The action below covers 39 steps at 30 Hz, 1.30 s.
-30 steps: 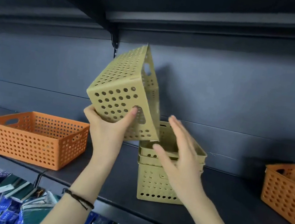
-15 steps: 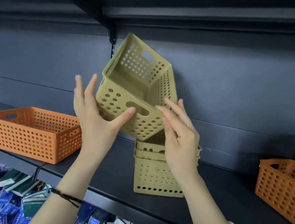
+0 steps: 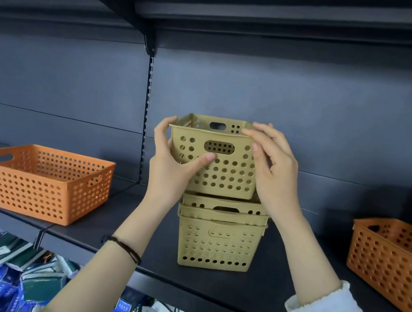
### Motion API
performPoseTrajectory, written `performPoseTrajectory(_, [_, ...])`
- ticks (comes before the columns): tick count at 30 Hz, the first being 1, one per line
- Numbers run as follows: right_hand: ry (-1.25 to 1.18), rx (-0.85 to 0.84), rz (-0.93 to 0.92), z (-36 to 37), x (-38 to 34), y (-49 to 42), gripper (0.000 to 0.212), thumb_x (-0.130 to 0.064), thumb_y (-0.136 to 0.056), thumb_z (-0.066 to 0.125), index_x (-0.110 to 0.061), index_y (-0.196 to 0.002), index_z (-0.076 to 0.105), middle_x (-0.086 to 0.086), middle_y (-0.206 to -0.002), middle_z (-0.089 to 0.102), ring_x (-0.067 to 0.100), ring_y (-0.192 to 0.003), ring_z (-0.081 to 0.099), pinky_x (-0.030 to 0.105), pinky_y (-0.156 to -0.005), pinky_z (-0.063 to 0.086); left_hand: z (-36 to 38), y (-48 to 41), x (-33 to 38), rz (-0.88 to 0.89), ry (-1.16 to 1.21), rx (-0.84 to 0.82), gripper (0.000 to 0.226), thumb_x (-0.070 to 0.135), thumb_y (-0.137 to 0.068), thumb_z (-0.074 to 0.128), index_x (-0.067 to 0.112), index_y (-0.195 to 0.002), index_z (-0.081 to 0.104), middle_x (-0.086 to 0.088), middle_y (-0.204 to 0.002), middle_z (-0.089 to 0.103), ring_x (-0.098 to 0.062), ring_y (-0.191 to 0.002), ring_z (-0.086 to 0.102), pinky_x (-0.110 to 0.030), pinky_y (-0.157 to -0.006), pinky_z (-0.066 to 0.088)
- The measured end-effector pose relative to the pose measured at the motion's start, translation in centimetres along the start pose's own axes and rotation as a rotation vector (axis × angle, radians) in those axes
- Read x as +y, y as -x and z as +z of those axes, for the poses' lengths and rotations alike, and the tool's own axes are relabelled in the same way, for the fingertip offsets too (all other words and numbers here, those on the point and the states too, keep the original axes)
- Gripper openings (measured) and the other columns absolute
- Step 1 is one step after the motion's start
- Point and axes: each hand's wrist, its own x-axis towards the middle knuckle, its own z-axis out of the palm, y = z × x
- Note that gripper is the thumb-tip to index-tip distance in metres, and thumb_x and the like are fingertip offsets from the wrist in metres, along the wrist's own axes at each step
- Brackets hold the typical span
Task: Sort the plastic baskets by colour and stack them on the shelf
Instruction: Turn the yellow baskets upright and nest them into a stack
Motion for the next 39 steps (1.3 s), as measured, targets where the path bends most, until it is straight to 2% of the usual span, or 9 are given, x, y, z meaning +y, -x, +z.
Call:
performPoseTrajectory(4, [0.023,-0.032,0.035,-0.6,2.0,-0.6,0.030,-0.003,-0.098,0.047,-0.016,-0.115,0.068,-0.014,-0.119,0.056,-0.001,-0.127,0.045,0.038,-0.112,0.035,1.0,-0.7,0.1,-0.007,-0.076,-0.031,0.077,0.034,-0.070,0.085,0.045,-0.123,0.030,0.007,-0.094,0.072,-0.007,-0.088,0.069,-0.031,-0.080,0.057])
performPoseTrajectory(8, [0.017,-0.088,0.080,-1.5,2.9,-0.4,0.031,-0.006,-0.098,0.048,-0.023,-0.115,0.067,-0.030,-0.113,0.053,0.010,-0.134,0.043,0.038,-0.111,0.037,1.2,-0.8,0.2,0.031,-0.145,-0.057,0.075,0.038,-0.067,0.086,0.050,-0.115,0.030,0.009,-0.097,0.071,-0.010,-0.091,0.069,-0.039,-0.085,0.057])
performPoseTrajectory(16, [-0.021,-0.080,0.043,-3.3,3.2,0.9,0.041,-0.008,-0.097,0.050,-0.046,-0.106,0.062,-0.042,-0.112,0.054,0.002,-0.134,0.043,0.037,-0.110,0.040,1.4,1.3,-0.8,0.036,-0.177,-0.101,0.073,0.042,-0.065,0.087,0.043,-0.111,0.030,0.013,-0.096,0.071,-0.006,-0.087,0.069,-0.039,-0.082,0.057])
performPoseTrajectory(19, [-0.039,-0.105,0.088,-2.9,4.2,2.6,0.036,-0.010,-0.098,0.051,-0.041,-0.110,0.064,-0.036,-0.115,0.057,0.003,-0.133,0.045,0.042,-0.110,0.040,1.0,1.9,-1.6,0.079,-0.322,-0.111,0.070,0.051,-0.066,0.082,0.037,-0.116,0.034,0.009,-0.110,0.069,-0.004,-0.094,0.064,-0.028,-0.087,0.053])
performPoseTrajectory(21, [-0.040,-0.111,0.105,-2.6,4.7,4.2,0.030,-0.011,-0.099,0.052,-0.034,-0.111,0.065,-0.025,-0.121,0.059,0.005,-0.133,0.046,0.038,-0.111,0.038,0.5,2.2,-2.5,0.139,-0.474,-0.091,0.071,0.069,-0.065,0.070,0.031,-0.117,0.041,0.005,-0.111,0.068,-0.014,-0.100,0.063,-0.039,-0.091,0.050])
performPoseTrajectory(24, [-0.037,-0.157,0.148,-1.8,4.8,6.5,0.024,-0.014,-0.098,0.053,-0.028,-0.114,0.066,-0.012,-0.134,0.055,0.005,-0.140,0.037,0.026,-0.114,0.032,-0.5,3.6,-3.8,0.047,-0.418,-0.122,0.067,0.077,-0.069,0.056,0.029,-0.114,0.045,0.008,-0.116,0.066,-0.015,-0.085,0.062,-0.040,-0.076,0.053])
performPoseTrajectory(29, [-0.039,-0.102,0.147,0.1,5.0,8.7,0.029,-0.029,-0.095,0.053,-0.037,-0.123,0.056,-0.011,-0.150,0.029,0.008,-0.144,0.028,0.046,-0.112,0.036,-1.5,4.3,-6.0,-0.016,-0.235,-0.195,0.049,0.069,-0.078,0.057,0.042,-0.115,0.042,0.010,-0.129,0.062,-0.013,-0.119,0.059,-0.046,-0.096,0.050])
performPoseTrajectory(35, [-0.019,-0.134,0.167,0.9,4.3,8.2,0.031,-0.017,-0.095,0.058,-0.037,-0.118,0.055,-0.011,-0.143,0.034,-0.010,-0.132,0.035,0.009,-0.099,0.037,-2.5,3.8,-5.8,-0.036,-0.161,-0.221,0.042,0.052,-0.079,0.062,0.039,-0.114,0.043,0.009,-0.125,0.063,-0.015,-0.121,0.059,-0.031,-0.096,0.050])
performPoseTrajectory(39, [0.027,-0.157,0.183,2.6,3.7,7.9,0.029,-0.021,-0.095,0.058,-0.036,-0.120,0.056,-0.008,-0.144,0.036,-0.006,-0.134,0.033,0.001,-0.099,0.027,-4.0,2.7,-5.9,-0.040,-0.221,-0.264,0.051,0.053,-0.080,0.059,0.029,-0.124,0.046,0.007,-0.126,0.062,-0.007,-0.115,0.059,-0.035,-0.098,0.049])
